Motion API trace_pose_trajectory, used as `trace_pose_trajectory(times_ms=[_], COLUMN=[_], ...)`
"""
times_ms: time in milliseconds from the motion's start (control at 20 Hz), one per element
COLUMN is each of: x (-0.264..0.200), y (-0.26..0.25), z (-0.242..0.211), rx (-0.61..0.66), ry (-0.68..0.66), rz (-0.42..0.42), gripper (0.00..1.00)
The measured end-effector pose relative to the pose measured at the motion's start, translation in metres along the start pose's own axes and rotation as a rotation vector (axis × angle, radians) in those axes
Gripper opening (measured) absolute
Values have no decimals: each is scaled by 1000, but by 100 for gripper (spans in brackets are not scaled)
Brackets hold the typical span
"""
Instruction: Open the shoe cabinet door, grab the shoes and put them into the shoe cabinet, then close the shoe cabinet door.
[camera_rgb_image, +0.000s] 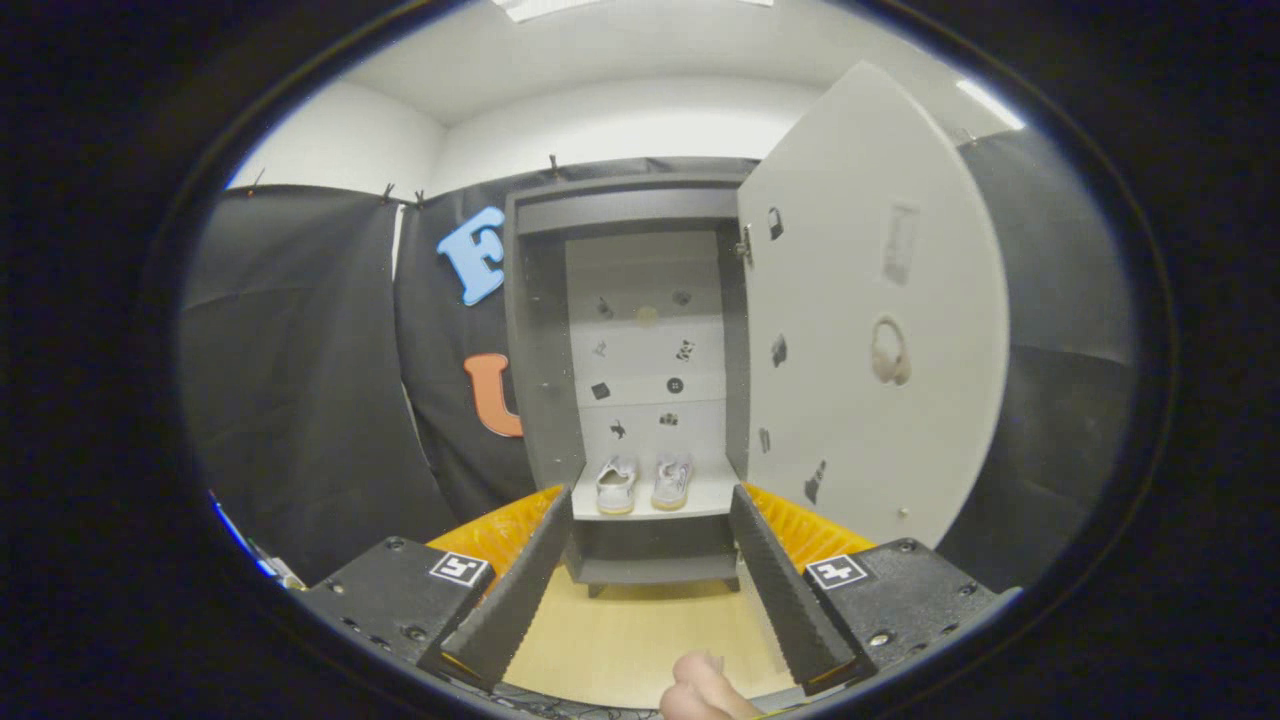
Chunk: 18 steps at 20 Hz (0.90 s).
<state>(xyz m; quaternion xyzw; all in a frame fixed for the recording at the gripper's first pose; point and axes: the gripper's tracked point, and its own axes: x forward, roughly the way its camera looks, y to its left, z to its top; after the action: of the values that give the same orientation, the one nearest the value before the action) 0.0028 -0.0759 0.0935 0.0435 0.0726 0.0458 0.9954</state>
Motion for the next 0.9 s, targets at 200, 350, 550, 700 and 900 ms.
trace_pose_trajectory(times_ms=[200, 350, 550, 700, 900], x=[-43, -62, -69, -65, -51], y=[-40, -84, -147, -190, -236], z=[15, 21, 24, 26, 22], rx=[32, 34, -5, -53, -100], ry=[-35, -41, -26, -33, -50], rz=[-12, -46, -109, -137, -151], gripper=[100, 100, 100, 100, 100])
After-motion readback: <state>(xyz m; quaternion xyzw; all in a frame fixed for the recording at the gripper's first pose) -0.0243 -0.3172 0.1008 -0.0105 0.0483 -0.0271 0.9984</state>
